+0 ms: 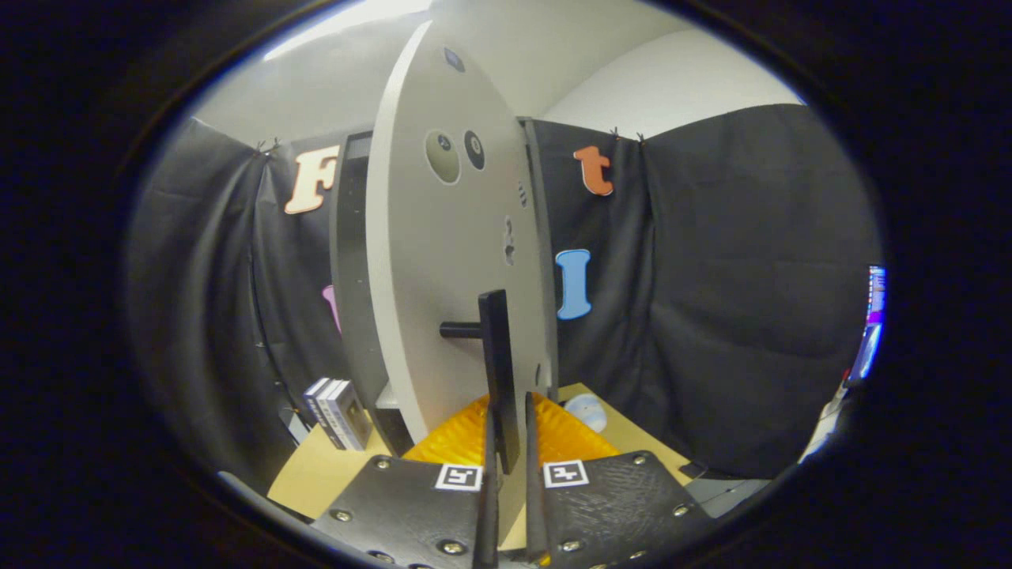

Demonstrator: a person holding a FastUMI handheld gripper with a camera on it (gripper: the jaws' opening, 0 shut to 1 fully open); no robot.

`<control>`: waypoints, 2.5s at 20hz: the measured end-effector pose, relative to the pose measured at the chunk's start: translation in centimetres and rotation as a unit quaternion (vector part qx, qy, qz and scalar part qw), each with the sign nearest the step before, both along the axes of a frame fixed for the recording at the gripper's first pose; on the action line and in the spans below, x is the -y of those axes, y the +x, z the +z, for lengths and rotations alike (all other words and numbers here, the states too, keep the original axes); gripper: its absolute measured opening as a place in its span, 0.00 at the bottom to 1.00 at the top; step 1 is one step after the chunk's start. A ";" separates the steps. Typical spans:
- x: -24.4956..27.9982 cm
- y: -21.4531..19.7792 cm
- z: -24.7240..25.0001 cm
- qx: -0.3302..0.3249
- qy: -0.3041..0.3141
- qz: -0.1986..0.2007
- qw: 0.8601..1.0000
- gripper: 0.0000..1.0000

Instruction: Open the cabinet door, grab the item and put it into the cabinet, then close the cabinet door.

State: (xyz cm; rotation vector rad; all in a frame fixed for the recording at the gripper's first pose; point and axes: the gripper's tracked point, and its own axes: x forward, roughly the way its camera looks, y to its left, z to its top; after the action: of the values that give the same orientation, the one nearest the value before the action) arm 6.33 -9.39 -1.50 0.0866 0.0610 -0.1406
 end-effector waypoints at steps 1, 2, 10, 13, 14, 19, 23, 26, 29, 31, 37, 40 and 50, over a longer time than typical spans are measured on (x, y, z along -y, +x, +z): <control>0.9 -0.4 0.0 -0.001 0.001 -0.007 1.000 0.14; 2.0 -0.4 0.3 0.003 0.002 -0.011 1.000 0.14; 9.5 -0.2 1.6 0.049 0.019 0.025 0.998 0.07; 11.2 0.0 1.7 0.048 0.030 0.055 0.997 0.07; 11.6 0.3 1.5 0.047 0.029 0.059 0.997 0.07; 14.2 0.9 1.6 0.046 0.030 0.089 0.995 0.07; 14.8 1.3 1.5 0.048 0.034 0.109 0.992 0.07; 14.9 0.9 1.1 0.036 0.037 0.108 0.993 0.07; 14.9 -0.7 1.8 0.045 0.032 0.089 0.994 0.07; 14.8 -2.2 2.4 0.054 0.031 0.077 0.995 0.07; 9.8 -5.5 2.9 0.063 0.000 0.074 0.995 0.07; 5.8 -5.8 1.9 0.055 0.009 0.087 0.995 0.09; -7.2 -0.5 -4.2 0.019 0.015 0.171 0.985 0.68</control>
State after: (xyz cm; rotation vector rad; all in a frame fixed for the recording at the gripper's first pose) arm 5.78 -2.19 -5.67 0.1071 0.0382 0.2060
